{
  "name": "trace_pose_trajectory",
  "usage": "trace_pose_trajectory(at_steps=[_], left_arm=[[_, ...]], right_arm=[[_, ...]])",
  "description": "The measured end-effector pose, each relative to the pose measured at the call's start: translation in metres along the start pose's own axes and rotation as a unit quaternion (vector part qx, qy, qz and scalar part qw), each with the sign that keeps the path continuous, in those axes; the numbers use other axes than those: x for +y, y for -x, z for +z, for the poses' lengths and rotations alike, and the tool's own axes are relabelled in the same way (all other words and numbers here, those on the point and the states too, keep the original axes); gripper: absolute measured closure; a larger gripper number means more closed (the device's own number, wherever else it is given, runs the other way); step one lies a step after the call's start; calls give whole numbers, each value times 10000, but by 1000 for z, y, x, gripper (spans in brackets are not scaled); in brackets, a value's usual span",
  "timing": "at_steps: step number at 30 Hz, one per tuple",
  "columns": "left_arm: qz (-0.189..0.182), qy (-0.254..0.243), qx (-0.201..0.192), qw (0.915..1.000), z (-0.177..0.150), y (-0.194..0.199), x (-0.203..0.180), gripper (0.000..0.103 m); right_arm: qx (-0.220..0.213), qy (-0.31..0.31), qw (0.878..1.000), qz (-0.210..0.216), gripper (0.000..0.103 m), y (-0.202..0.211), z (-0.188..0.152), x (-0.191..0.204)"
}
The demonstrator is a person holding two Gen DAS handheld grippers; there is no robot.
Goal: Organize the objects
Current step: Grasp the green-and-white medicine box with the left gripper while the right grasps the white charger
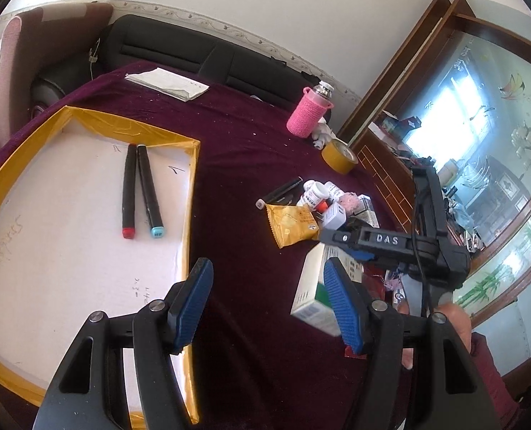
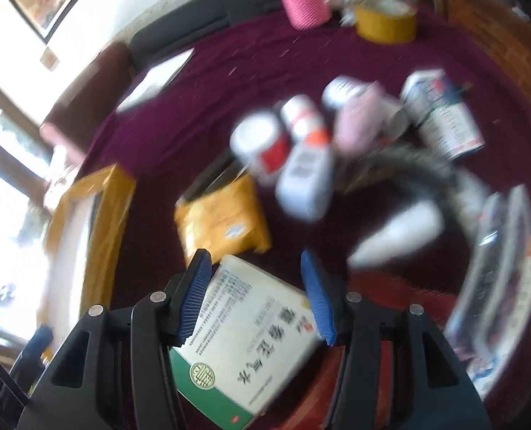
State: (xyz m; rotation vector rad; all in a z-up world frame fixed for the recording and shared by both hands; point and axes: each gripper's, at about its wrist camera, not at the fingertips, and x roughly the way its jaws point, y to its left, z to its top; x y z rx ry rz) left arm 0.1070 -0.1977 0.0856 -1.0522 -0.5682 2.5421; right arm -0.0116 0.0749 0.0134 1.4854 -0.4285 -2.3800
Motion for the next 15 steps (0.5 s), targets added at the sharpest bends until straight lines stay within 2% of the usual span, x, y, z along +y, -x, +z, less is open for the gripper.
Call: trace_pose_trajectory(at_steps=[3,4,5,7,9,12,15], left_arm=[[-18,76,-14,10000,1,2,6,45],[-38,86,-7,10000,1,2,7,45],[-56,86,14,9999,0,1,7,45],[-119,73,79,9999,-2,-3,4,45],[-222,37,147,9996,-5,-6,0,45],[-347,-13,222,9992,-11,-12,-7,45],[-442,-156,457,9979,-20,-24,-16,45]], right_arm=[[601,203,9923,1066,52,-6,-18,19],[531,321,9921,1092,52,0,-20,24],[355,391,9940,955,52,8,-20,24],[-156,418,9984,336,52,27,-13,17],[-420,242,9986,-205,52,37,-4,2],[-401,-77,9983,-422,52,38,8,-14],[-446,-311,9959,-728,52,30,18,-17]])
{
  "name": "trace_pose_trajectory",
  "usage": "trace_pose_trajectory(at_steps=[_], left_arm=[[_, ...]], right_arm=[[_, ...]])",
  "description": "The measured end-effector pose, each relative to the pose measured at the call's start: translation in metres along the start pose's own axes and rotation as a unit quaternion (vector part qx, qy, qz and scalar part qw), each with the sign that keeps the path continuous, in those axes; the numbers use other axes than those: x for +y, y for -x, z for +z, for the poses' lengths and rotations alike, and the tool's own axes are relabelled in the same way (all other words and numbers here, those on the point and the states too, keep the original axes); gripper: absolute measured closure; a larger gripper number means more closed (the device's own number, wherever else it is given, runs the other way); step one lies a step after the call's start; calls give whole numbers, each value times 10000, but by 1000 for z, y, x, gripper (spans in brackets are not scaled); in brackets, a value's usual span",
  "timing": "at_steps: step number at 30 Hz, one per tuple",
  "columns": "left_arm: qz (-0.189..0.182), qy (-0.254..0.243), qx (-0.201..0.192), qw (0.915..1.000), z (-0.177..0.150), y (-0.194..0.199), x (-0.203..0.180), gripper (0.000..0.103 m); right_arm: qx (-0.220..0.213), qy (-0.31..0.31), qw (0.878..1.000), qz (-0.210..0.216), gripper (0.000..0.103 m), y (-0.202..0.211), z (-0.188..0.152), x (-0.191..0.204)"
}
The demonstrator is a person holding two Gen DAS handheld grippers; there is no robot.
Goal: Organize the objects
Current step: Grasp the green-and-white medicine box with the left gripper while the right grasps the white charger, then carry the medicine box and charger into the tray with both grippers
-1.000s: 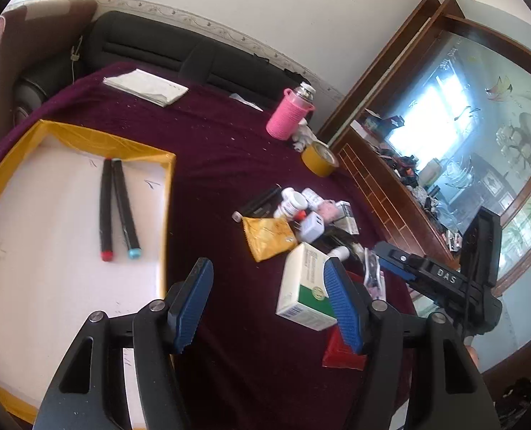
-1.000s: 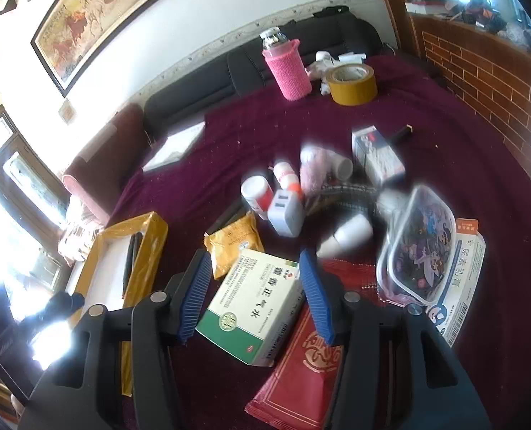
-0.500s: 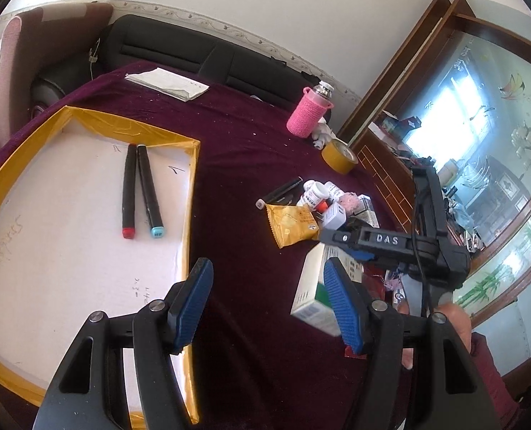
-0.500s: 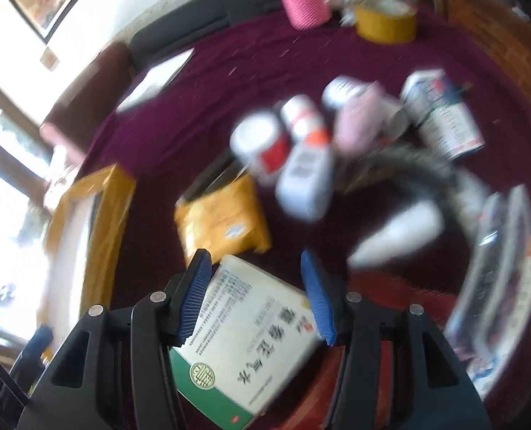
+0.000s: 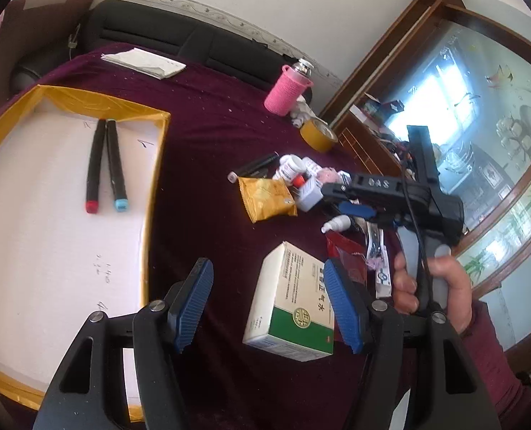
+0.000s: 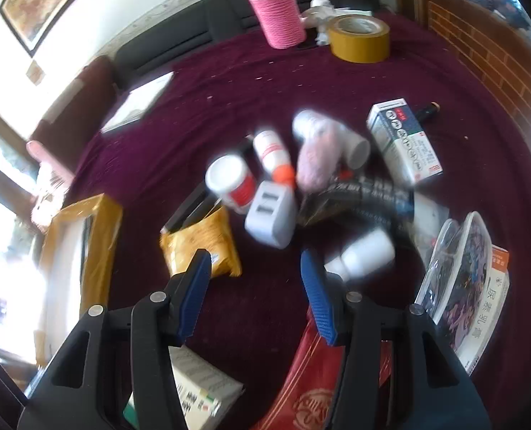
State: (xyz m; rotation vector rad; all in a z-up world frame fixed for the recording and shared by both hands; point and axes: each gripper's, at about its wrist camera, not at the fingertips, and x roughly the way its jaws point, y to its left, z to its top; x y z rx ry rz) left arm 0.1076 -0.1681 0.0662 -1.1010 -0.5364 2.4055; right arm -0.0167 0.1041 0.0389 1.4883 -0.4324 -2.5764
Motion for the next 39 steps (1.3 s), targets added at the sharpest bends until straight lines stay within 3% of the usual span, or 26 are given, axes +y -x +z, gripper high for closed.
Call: trace_pose_trajectory(at_steps=[8,11,19,22,24,28,33,39], left_arm=[[41,-283,367,9989,-17,-18,-11,45],[86,-444,476,9978,-22,-24,-18,45],[426,-1207,670,9895,-31,-57,-54,45],[575,-1574,610,9840,-35,-72,-69,34],[818,-1770,756,9779,-37,-87,-77,33],[906,-1874,1054,9724,-42,-113,-82,33],[649,-1459,962,9825,-33,-109,-72,35],[364,-1123,310,9925,-16,-53,-66,35]], right_arm=[[59,-59,9978,-663,52,-44,27,22],[168,-235,9962,-819,80,-56,31,13],[284,-377,9989,-14,81,-22,8,-20],[239,-298,9989,272,81,-4,-6,-23],[152,-272,9987,407,81,8,-12,-26],[67,-236,9982,541,81,17,-20,-31],[94,-225,9970,730,81,19,-30,-32],[85,-125,9953,952,81,33,-40,-25]])
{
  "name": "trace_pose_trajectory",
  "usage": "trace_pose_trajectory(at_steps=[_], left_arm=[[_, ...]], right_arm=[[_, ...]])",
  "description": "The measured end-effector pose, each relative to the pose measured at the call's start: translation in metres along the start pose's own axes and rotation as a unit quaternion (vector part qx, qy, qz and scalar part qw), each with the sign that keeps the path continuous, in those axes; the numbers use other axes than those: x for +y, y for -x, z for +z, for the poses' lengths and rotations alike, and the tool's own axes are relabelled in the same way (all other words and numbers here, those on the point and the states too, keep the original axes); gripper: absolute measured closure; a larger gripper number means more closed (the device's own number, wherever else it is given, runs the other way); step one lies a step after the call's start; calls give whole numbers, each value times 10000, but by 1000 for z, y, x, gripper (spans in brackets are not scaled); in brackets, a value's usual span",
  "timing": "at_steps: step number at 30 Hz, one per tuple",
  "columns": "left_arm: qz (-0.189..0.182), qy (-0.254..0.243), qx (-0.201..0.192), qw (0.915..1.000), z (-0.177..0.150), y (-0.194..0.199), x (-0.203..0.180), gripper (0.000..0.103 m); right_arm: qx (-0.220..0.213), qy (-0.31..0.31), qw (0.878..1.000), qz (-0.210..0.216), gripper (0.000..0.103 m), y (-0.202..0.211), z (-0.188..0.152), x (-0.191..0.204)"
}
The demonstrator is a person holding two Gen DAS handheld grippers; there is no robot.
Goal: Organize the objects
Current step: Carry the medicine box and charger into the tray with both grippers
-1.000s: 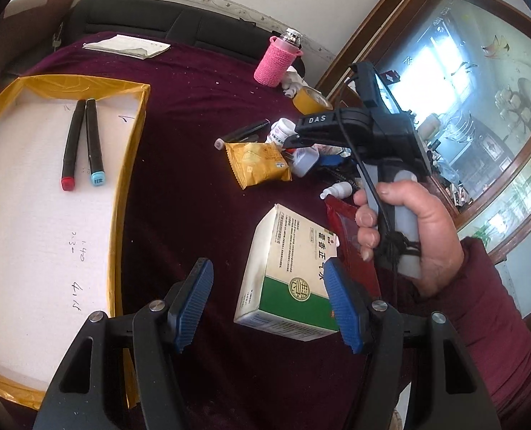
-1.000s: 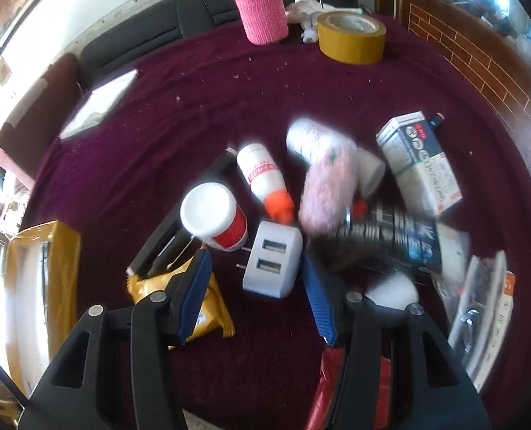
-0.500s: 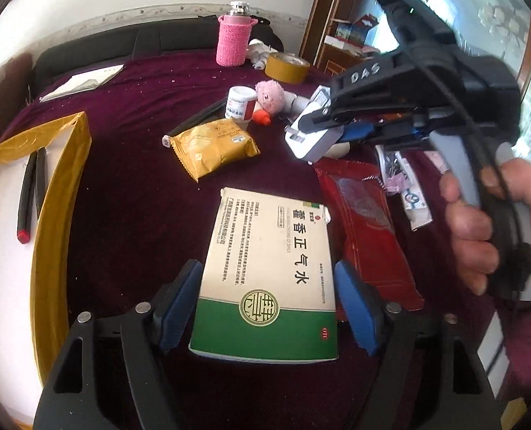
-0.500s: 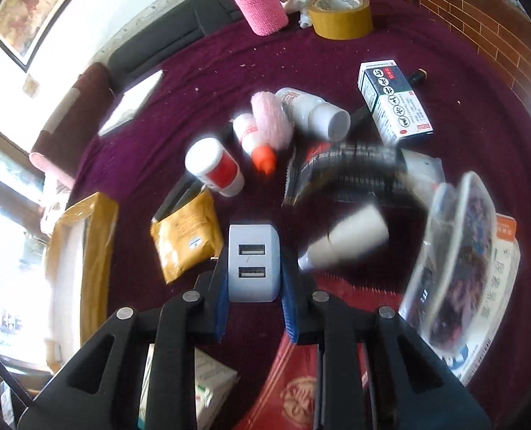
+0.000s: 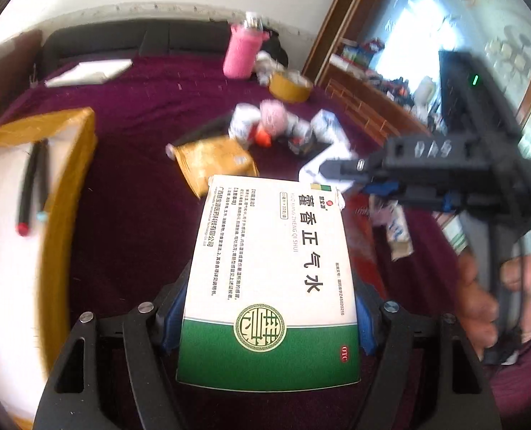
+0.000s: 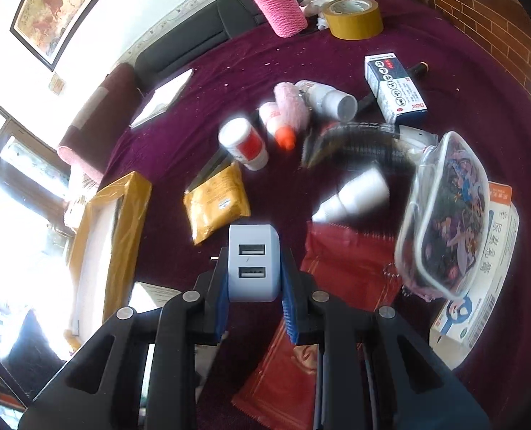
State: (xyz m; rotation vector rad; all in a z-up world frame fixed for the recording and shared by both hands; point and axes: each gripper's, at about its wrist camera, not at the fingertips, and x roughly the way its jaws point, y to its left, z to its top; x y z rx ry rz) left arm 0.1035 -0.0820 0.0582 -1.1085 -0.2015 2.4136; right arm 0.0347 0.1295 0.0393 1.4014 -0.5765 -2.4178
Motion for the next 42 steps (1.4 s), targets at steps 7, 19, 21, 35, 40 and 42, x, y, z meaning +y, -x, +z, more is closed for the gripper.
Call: trace_pose_trajectory(at_steps=[7,19,21,35,40,42], left_arm=[[486,376,-585,9964,29,86,72,35],[1708,1348,-16,9760,55,64,254,34],[1815,1429,41,9730,53,53,267,34],[2004,1452,43,9689,71,23,294,33],[1889,1474,-22,9709,73,25,298,33],[1885,1482,-8,9708,74,25,299,33]], right_arm=[[50,337,9982,498,81,5,4,53],[1011,1132,9822,1102,81,-115,24,222],[1190,1217,9800,1032,81,-142,28,243],[1523,1215,9805,272,81,-256,51,274],[1463,1174,9818,306,79,-260,56,273],[1418,1107,9831,346,79,-258,59,272]])
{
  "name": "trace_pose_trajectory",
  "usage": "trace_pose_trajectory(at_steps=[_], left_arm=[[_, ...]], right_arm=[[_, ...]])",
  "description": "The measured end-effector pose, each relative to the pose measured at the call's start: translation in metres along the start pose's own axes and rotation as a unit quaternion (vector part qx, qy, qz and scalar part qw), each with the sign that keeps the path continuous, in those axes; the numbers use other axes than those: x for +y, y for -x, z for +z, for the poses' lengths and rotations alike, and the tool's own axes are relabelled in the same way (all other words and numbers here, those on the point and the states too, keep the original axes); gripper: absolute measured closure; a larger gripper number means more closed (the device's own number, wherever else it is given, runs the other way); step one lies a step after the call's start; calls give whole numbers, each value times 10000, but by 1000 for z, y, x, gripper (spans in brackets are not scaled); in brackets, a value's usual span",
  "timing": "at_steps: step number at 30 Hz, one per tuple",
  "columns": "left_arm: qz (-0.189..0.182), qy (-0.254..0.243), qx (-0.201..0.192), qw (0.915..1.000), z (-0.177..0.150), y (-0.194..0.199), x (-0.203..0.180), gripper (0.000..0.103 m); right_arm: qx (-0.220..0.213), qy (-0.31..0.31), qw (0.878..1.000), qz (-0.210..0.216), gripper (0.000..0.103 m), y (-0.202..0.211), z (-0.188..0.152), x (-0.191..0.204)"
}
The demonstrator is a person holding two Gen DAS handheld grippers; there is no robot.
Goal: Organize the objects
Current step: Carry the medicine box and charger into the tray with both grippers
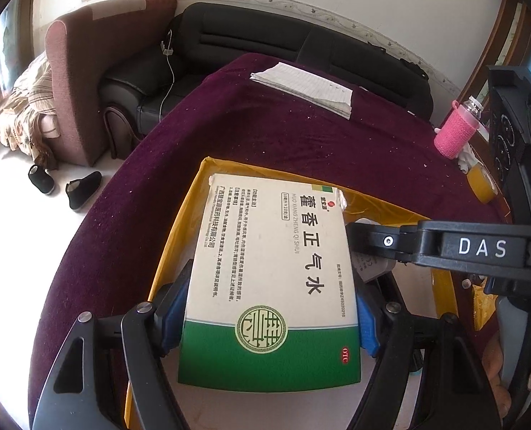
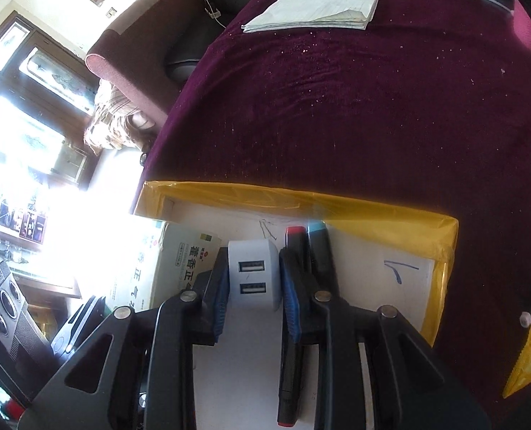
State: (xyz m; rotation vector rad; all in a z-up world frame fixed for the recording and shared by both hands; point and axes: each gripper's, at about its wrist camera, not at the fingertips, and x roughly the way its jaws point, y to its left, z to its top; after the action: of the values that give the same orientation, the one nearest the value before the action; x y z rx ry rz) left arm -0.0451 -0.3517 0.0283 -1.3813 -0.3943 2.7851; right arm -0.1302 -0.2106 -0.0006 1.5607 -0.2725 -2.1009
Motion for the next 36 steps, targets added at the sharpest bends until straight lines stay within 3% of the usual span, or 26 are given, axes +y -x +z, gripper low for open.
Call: trace_pose_trajectory(at_steps=[10,15,19,21,26,29,33,36], left_arm=[[161,-62,232,9996,5,-8,-7,33],[-118,298,383,9988,11,-5,0,32],[-108,327,419,9985,14,-1,-3,18],[128,244,436,9987,14,2,-8,17],[383,220,-19,9990,21,39,-11,17],[564,108,-420,9975,19,73,-13,17],[284,216,-745,9966,2,114,-6,17],[0,367,-943,9949,-16,138,3,17]], right_arm=[[-597,-64,9981,130,78,61,-3,-11],[-834,-23,9963,223,75,102,-21,-25],[-898,-38,9957,233,71,122,-40,-40],[-929,-46,9954,213,71,128,-49,-48],[-816,-88,9960,361,71,130,-64,-58],[-631,-168,9943,846,71,122,-68,-57],[-336,-299,9875,1513,57,99,-67,-36],[-135,-220,9881,1514,57,75,-61,-13]])
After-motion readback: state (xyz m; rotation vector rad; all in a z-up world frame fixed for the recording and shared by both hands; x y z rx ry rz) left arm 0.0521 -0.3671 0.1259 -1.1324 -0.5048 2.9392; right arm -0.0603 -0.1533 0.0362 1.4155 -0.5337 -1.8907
